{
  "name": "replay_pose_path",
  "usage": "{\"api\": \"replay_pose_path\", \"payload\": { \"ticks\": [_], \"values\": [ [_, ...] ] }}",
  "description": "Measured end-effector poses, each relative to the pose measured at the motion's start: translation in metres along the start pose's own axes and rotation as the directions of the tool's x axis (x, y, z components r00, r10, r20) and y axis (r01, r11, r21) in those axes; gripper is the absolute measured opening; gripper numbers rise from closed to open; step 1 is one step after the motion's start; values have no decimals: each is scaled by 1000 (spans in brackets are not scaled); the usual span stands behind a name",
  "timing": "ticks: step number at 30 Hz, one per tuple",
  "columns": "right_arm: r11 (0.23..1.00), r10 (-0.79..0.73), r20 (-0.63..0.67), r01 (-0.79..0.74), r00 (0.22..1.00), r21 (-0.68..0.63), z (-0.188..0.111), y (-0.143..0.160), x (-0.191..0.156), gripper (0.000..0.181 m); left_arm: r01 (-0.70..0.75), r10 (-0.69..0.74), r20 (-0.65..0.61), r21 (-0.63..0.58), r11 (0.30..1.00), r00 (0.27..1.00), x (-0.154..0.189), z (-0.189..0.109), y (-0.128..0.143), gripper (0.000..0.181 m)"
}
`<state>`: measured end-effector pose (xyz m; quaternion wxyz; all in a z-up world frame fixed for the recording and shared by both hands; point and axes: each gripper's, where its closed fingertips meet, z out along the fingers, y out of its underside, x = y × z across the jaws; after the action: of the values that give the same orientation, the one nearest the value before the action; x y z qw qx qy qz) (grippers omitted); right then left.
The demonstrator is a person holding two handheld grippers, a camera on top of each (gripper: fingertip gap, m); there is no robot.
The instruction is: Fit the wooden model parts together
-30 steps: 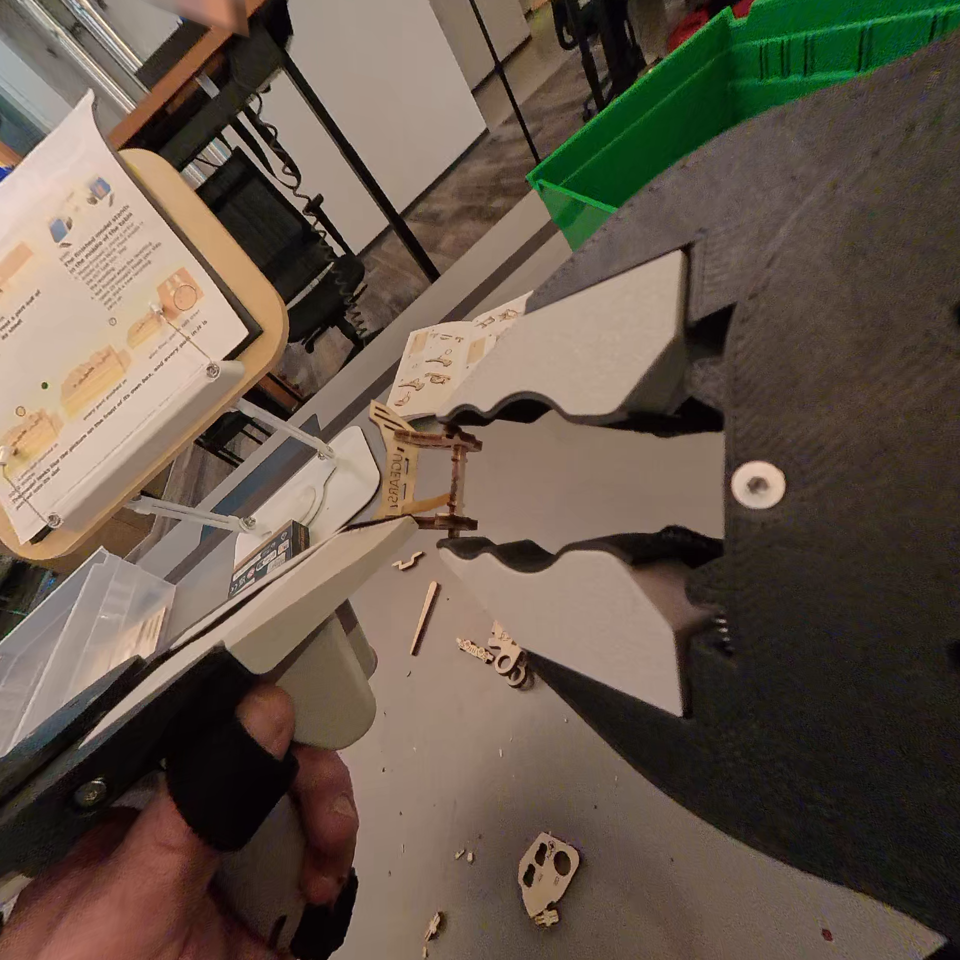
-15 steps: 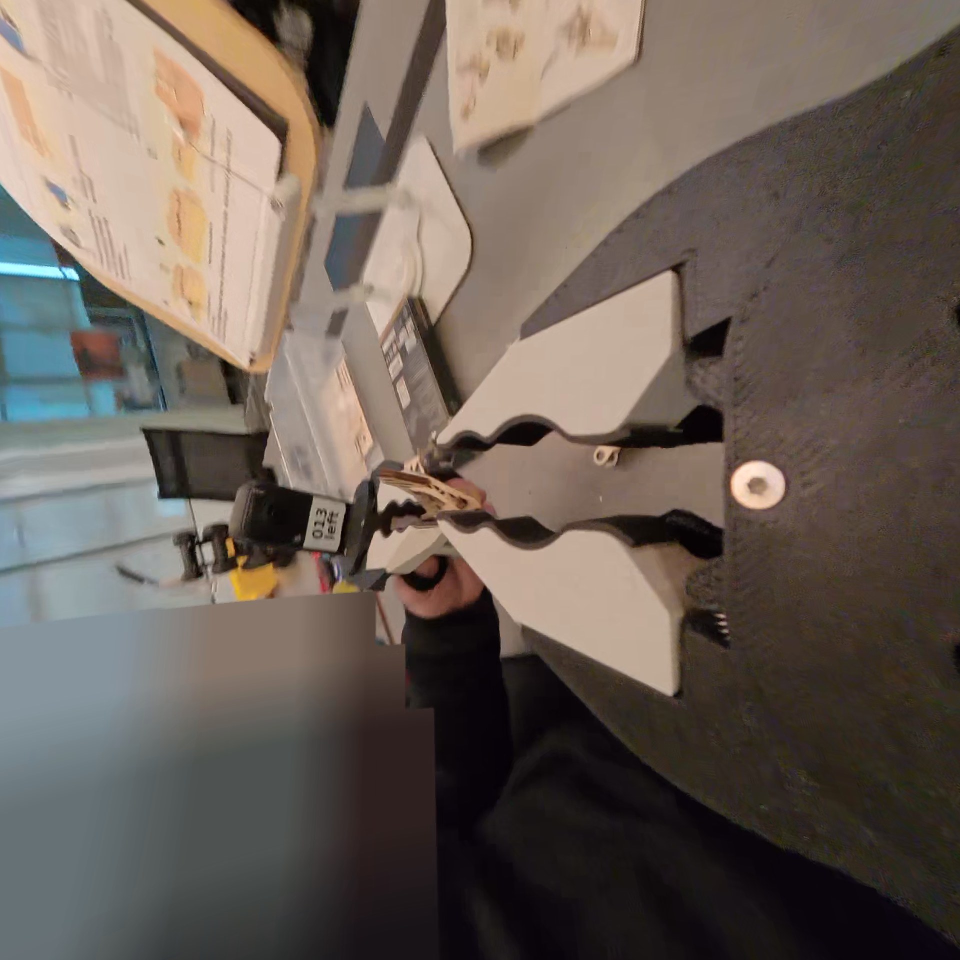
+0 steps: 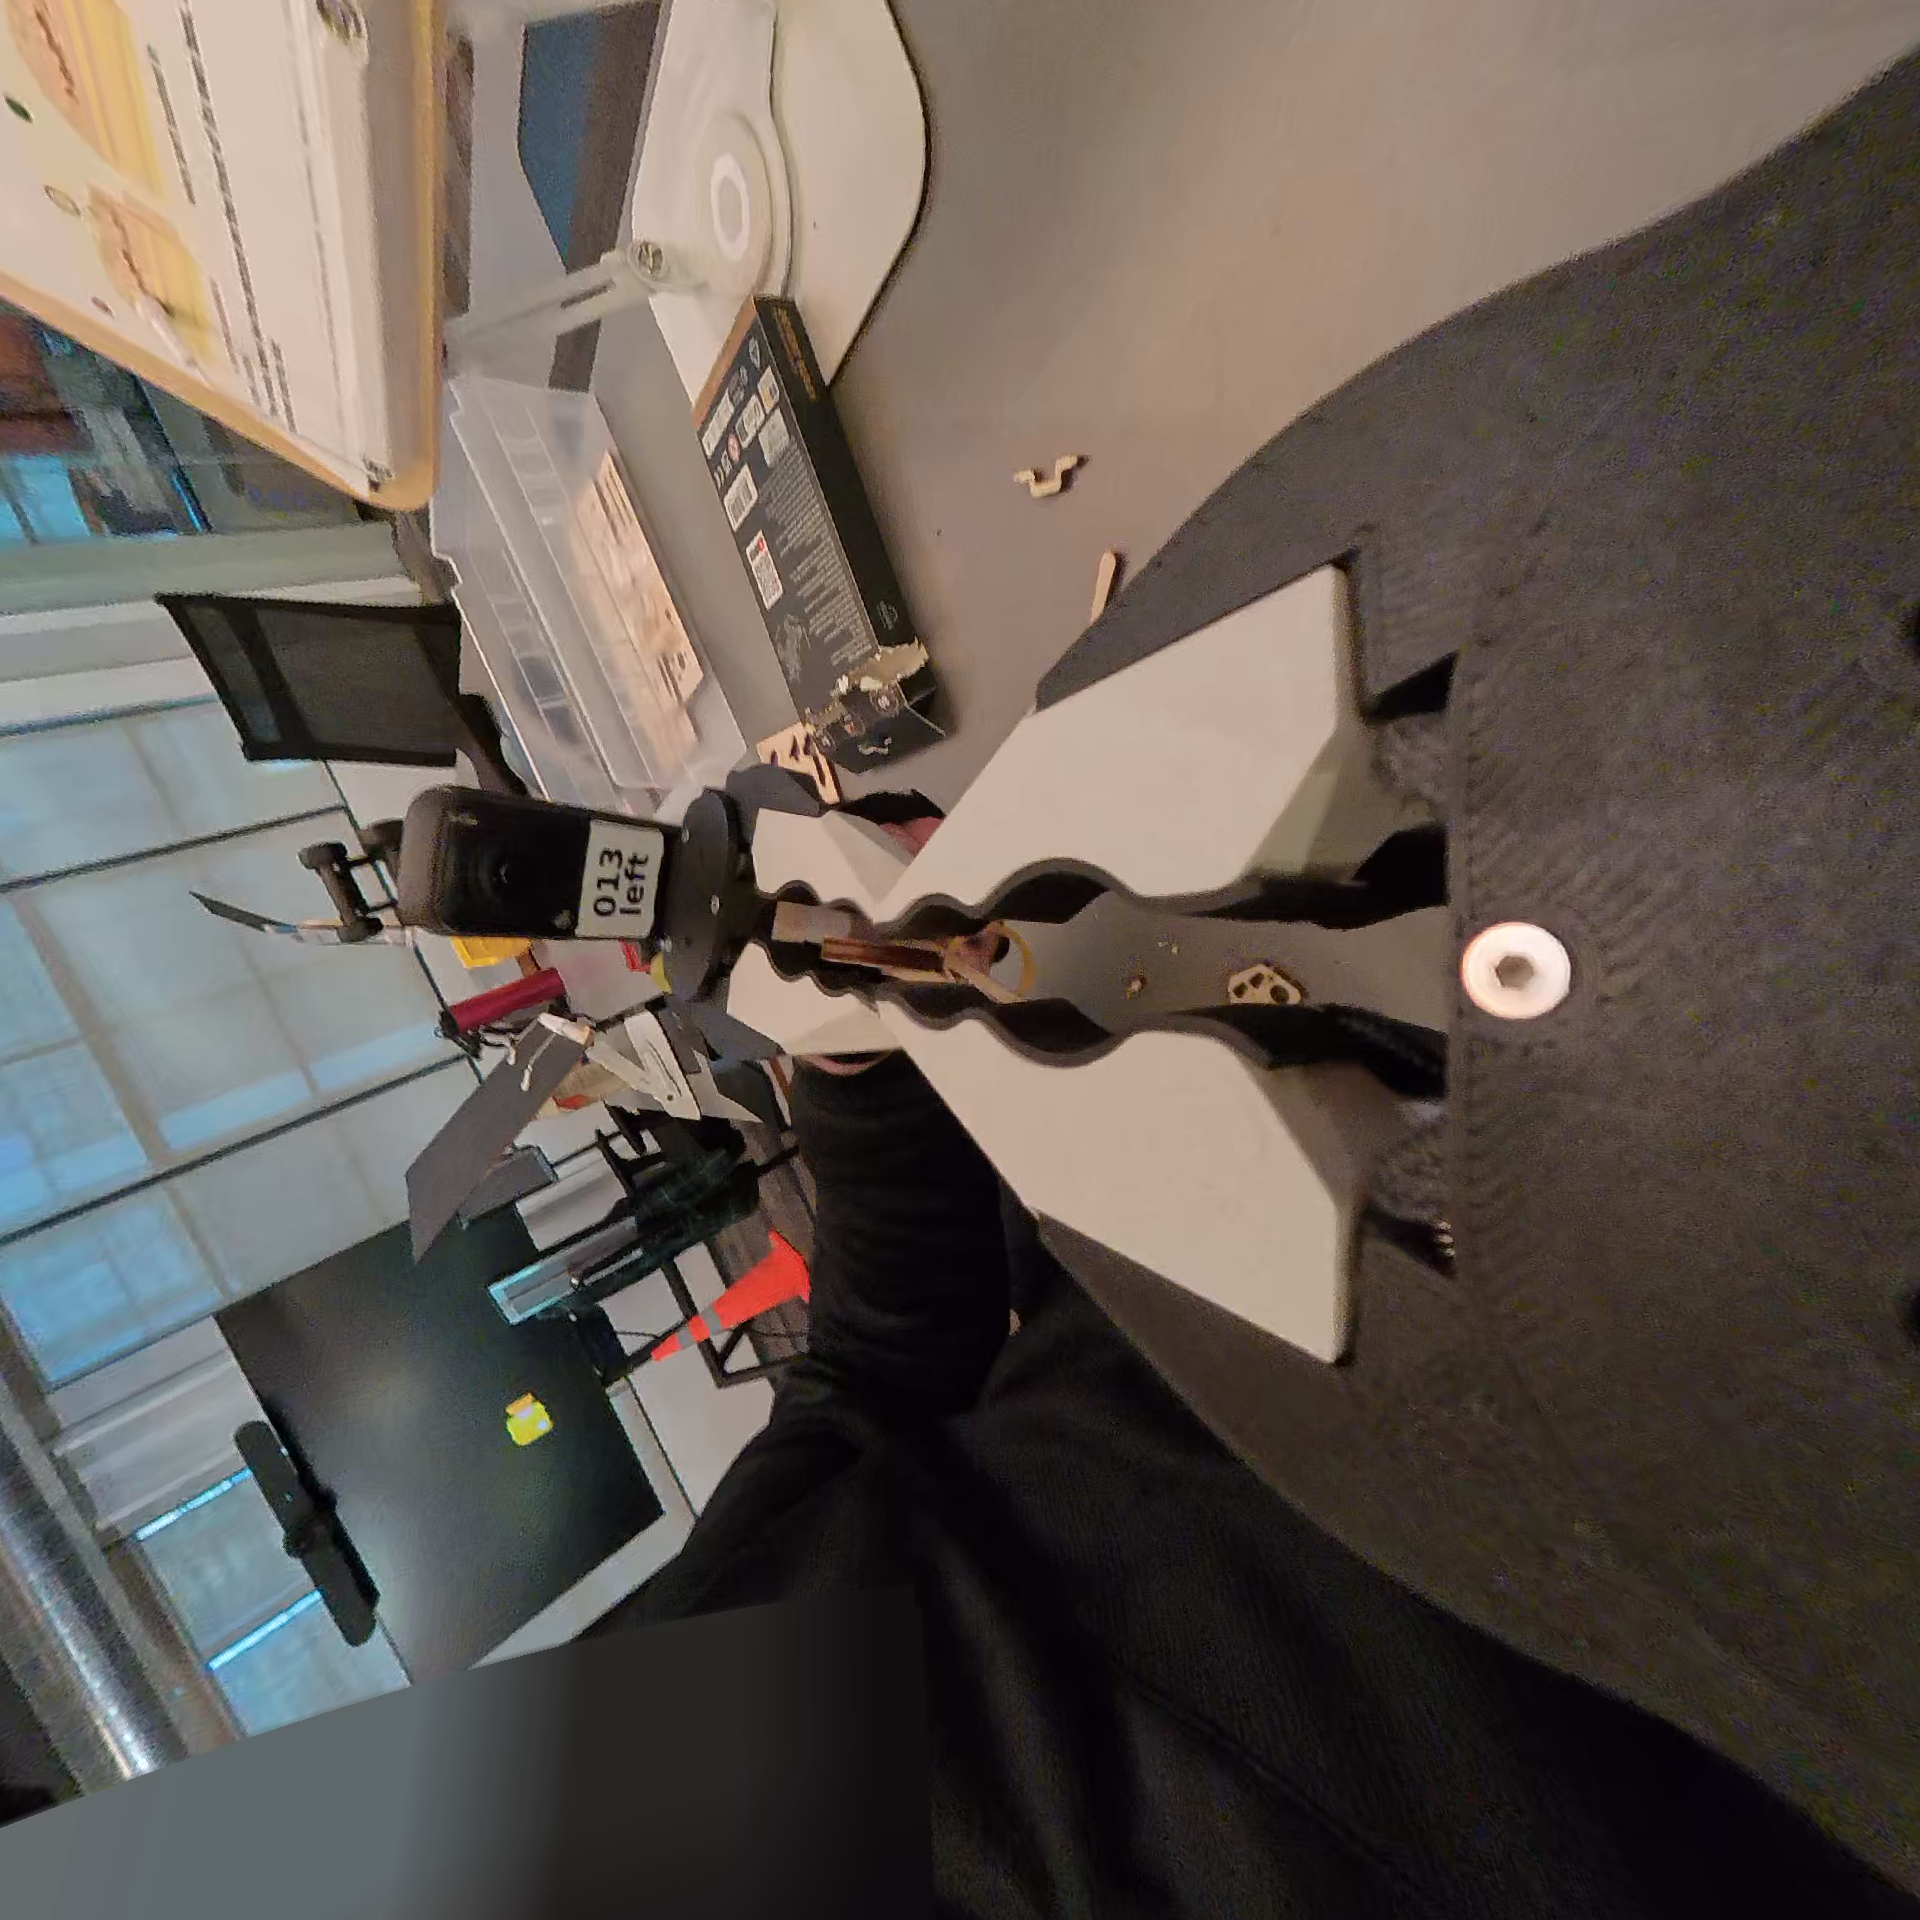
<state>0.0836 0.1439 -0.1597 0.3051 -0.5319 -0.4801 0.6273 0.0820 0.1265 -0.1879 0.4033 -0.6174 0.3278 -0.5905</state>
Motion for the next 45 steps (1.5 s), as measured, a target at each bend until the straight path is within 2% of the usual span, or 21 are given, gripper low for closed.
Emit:
{"api": "replay_pose_path", "payload": {
  "ticks": [1, 4, 10, 12, 15, 19, 23, 26, 31, 39, 45],
  "values": [
    [1000, 0, -23, 0, 1000, 13, -2, 0, 5, 5, 20, -20, 53, -11, 1000, 998, -8, -4, 3, 32],
    [1000, -14, -118, 14, 993, -1, -11, 9, 21, 4, 86, -62, 227, -100, 991, 972, -25, -19, 26, 42],
    [995, -58, -197, 41, 979, -91, -18, 39, 25, 5, 167, -36, 431, -270, 948, 902, -21, -54, 76, 38],
    [980, -126, -204, 90, 971, -179, -11, 53, 19, 5, 163, -19, 471, -266, 950, 882, -16, -66, 80, 34],
    [935, -213, -138, 160, 967, -318, 7, 72, 3, 5, 157, 9, 510, -281, 947, 860, -12, -81, 84, 31],
    [873, -253, 3, 230, 967, -430, 38, 90, -18, 5, 65, 96, 471, -314, 947, 877, 1, -71, 77, 30],
    [851, -259, 91, 272, 962, -449, 64, 92, -27, 5, 14, 183, 429, -417, 909, 885, 8, -62, 87, 29],
    [848, -257, 127, 287, 958, -445, 74, 88, -27, 5, 7, 171, 401, -406, 914, 900, 11, -61, 89, 24],
    [860, -217, 164, 268, 962, -434, 82, 79, -24, 5, -30, 175, 365, -368, 929, 914, 16, -64, 81, 4],
    [858, -197, 210, 272, 958, -436, 91, 76, -24, 5, -10, 138, 332, -358, 934, 933, 18, -73, 84, 10],
    [870, -186, 232, 270, 955, -412, 96, 70, -24, 5, -31, 154, 317, -361, 932, 936, 18, -71, 85, 3]
  ]
}}
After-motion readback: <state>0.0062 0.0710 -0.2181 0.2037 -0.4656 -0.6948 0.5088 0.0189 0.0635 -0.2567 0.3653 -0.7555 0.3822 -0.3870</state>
